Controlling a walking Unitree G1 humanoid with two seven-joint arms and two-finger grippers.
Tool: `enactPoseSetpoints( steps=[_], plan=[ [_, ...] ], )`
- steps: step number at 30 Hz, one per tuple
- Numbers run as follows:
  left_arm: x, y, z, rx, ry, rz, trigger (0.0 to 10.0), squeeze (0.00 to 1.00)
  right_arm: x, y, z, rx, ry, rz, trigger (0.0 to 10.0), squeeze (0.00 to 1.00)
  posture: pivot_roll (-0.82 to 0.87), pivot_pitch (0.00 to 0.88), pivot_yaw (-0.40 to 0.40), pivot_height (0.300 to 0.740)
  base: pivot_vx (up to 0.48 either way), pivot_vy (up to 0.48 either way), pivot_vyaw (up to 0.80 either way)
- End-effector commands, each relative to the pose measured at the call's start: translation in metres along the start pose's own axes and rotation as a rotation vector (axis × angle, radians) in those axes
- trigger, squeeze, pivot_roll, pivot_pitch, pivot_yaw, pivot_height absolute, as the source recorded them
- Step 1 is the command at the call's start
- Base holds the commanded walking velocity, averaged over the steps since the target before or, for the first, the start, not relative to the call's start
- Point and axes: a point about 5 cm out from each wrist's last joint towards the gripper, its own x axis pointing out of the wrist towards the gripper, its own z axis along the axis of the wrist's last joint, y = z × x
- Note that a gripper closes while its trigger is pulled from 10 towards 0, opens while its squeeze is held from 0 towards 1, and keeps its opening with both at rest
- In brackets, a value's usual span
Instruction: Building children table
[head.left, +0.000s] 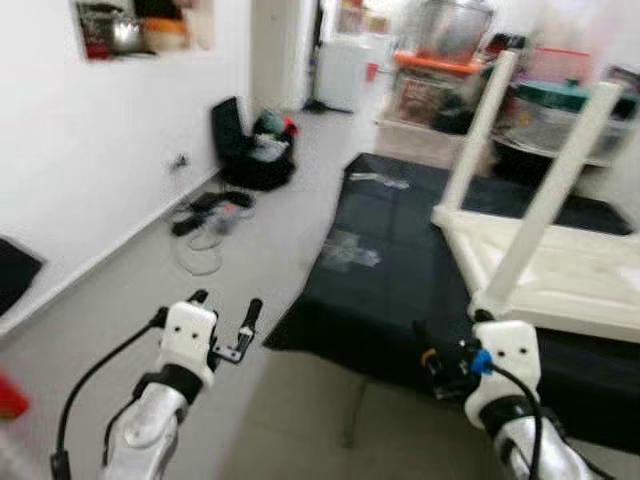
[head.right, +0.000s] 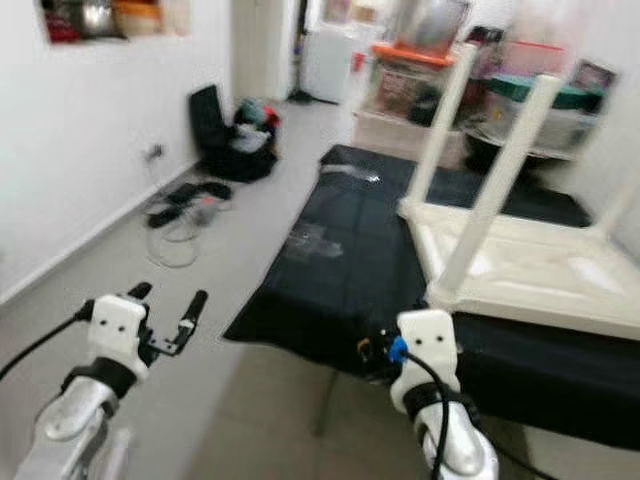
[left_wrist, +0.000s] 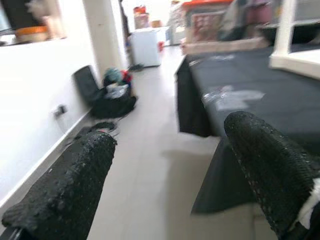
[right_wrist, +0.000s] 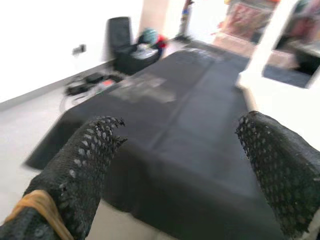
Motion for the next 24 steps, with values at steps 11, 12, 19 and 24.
enactPoseSetpoints(
  steps=[11,12,19,24],
  plan=[
    [0.002,0.000,0.001,0.013,0.005,-0.009,10.0,0.00,0.003,-0.003,-0.001,-0.001,0.002,-0.030,10.0,0.00,0.00,0.000,-0.104,0.740,0.000,0.000,0.17],
    [0.002,-0.001,0.000,0.015,0.010,-0.014,10.0,0.00,0.003,-0.007,-0.002,0.003,0.010,-0.057,10.0,0.00,0.00,0.000,-0.104,0.740,0.000,0.000,0.00],
    [0.002,-0.001,-0.001,0.021,0.019,-0.018,10.0,0.00,0.004,-0.010,-0.003,0.007,0.009,-0.085,10.0,0.00,0.00,0.000,-0.105,0.740,0.000,0.000,0.00],
    [0.002,-0.001,-0.001,0.024,0.022,-0.020,10.0,0.00,0.005,-0.010,-0.003,0.008,0.009,-0.086,10.0,0.00,0.01,0.000,-0.103,0.740,0.000,0.000,0.00]
  ],
)
